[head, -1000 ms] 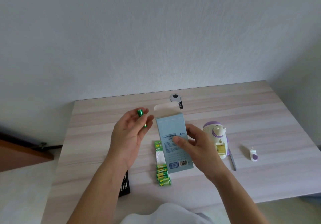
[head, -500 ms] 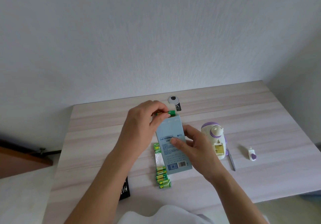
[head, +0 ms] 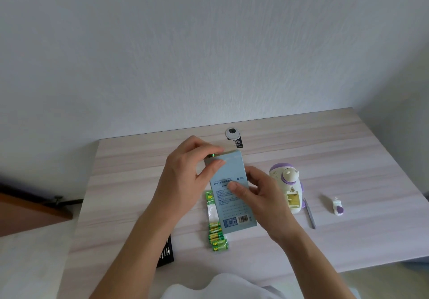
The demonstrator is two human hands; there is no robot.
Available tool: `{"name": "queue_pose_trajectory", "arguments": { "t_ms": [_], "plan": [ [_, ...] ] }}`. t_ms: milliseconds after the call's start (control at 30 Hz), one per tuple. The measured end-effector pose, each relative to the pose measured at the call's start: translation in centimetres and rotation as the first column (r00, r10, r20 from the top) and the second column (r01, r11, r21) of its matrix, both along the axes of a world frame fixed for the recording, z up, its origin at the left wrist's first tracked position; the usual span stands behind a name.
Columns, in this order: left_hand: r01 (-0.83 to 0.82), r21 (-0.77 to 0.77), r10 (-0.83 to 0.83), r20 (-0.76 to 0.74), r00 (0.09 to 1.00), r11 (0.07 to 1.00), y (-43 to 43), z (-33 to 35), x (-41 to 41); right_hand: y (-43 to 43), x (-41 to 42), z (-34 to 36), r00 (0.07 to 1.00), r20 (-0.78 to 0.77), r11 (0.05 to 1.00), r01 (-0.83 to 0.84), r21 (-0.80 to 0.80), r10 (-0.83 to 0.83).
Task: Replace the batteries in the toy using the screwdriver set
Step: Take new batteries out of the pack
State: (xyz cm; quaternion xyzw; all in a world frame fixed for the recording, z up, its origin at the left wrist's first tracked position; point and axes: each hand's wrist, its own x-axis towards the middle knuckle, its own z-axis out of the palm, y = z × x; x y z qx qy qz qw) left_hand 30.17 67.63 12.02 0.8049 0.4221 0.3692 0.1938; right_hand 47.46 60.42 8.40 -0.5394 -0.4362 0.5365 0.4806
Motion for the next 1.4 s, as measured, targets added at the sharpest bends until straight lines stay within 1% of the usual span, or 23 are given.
{"name": "queue_pose_trajectory", "arguments": {
  "t_ms": [167, 267, 367, 467, 567, 633, 667, 700, 733, 767, 800, 833, 900, 967, 1000, 1033, 1067, 1133, 1200, 1267, 1333, 1400],
  "plan": [
    [0.012, 0.051, -0.011, -0.014, 1.000, 0.999, -0.2, 0.0, -0.3, 0.2, 0.1, 0.1, 0.998, -0.059, 1.000, 0.010, 0.008, -0.009],
    [-0.011, 0.063, 0.011, 0.001, 1.000, 0.998, -0.2, -0.1, -0.4, 0.3, 0.2, 0.2, 0.999, -0.035, 1.000, -0.001, 0.018, 0.002],
    [-0.043, 0.072, 0.045, -0.029, 0.999, 0.996, -0.2, -0.6, -0.5, 0.4, 0.1, 0.2, 0.999, -0.039, 1.000, 0.006, 0.020, -0.005],
    [-0.042, 0.030, 0.044, -0.081, 0.996, 0.999, -0.2, -1.0, -0.8, 0.4, 0.0, 0.1, 1.000, -0.019, 1.000, 0.011, 0.021, -0.011],
    [-0.004, -0.032, 0.001, -0.085, 0.996, 0.999, -0.3, -1.5, -1.6, 0.4, -0.1, -0.2, 0.999, -0.025, 0.999, 0.036, 0.019, -0.036],
    [0.041, -0.063, -0.043, -0.035, 0.998, 0.997, -0.5, -2.0, -1.8, 0.6, -0.1, -0.5, 0.998, -0.032, 0.998, 0.058, 0.006, -0.058],
    [0.035, -0.112, -0.032, 0.035, 0.999, 0.993, -0.7, -2.2, -1.8, 0.7, -0.2, -0.6, 0.997, -0.035, 0.998, 0.062, 0.001, -0.062],
    [0.011, -0.199, 0.013, 0.119, 0.993, 0.980, -1.0, -2.3, -1.8, 0.8, -0.4, -0.7, 0.997, -0.036, 0.998, 0.065, -0.006, -0.065],
    [-0.009, -0.318, 0.076, 0.197, 0.977, 0.948, -1.3, -2.4, -1.7, 0.9, -0.6, -0.9, 0.997, -0.034, 0.998, 0.064, -0.010, -0.064],
    [-0.007, -0.449, 0.133, 0.251, 0.959, 0.893, -1.6, -2.5, -1.7, 1.0, -0.9, -0.9, 0.997, -0.039, 0.998, 0.062, -0.013, -0.063],
    [0.020, -0.561, 0.168, 0.281, 0.945, 0.828, -1.8, -2.9, -1.8, 1.2, -1.2, -1.1, 0.997, -0.058, 0.998, 0.059, -0.012, -0.059],
    [0.054, -0.637, 0.175, 0.291, 0.940, 0.769, -2.0, -3.5, -1.9, 1.3, -1.5, -1.2, 0.995, -0.086, 0.999, 0.050, -0.016, -0.052],
    [0.121, -0.726, 0.183, 0.326, 0.928, 0.677, -2.5, -4.4, -2.2, 1.5, -2.3, -1.8, 0.984, -0.176, 0.999, 0.017, -0.044, -0.025],
    [0.162, -0.778, 0.278, 0.399, 0.874, 0.607, -3.2, -5.1, -2.6, 1.7, -3.1, -2.4, 0.973, -0.230, 0.997, -0.018, -0.074, 0.001],
    [0.165, -0.790, 0.327, 0.421, 0.846, 0.590, -3.4, -5.4, -2.8, 1.8, -3.5, -2.8, 0.974, -0.225, 0.996, -0.032, -0.078, 0.014],
    [0.156, -0.796, 0.364, 0.430, 0.827, 0.585, -3.6, -5.8, -3.1, 1.9, -3.9, -3.2, 0.979, -0.203, 0.996, -0.043, -0.078, 0.026],
    [0.136, -0.797, 0.388, 0.427, 0.817, 0.589, -3.6, -6.4, -3.6, 2.0, -4.2, -3.7, 0.989, -0.144, 0.996, -0.054, -0.071, 0.044],
    [0.065, -0.792, 0.426, 0.393, 0.815, 0.607, -3.5, -7.8, -4.7, 2.3, -4.7, -5.0, 0.995, 0.053, 0.995, -0.084, -0.050, 0.087],
    [0.000, -0.790, 0.456, 0.355, 0.816, 0.613, -3.5, -9.2, -5.8, 2.6, -5.0, -6.3, 0.962, 0.215, 0.986, -0.160, -0.052, 0.168],
    [-0.023, -0.802, 0.479, 0.334, 0.812, 0.598, -3.8, -10.7, -6.8, 2.7, -5.5, -7.6, 0.942, 0.268, 0.979, -0.187, -0.082, 0.202],
    [-0.018, -0.811, 0.494, 0.338, 0.801, 0.585, -4.0, -12.2, -7.6, 2.6, -6.2, -8.5, 0.947, 0.256, 0.980, -0.175, -0.089, 0.193],
    [-0.020, -0.842, 0.520, 0.314, 0.795, 0.539, -4.2, -13.8, -8.1, 2.4, -7.1, -9.7, 0.947, 0.253, 0.977, -0.170, -0.126, 0.197]
  ]
}}
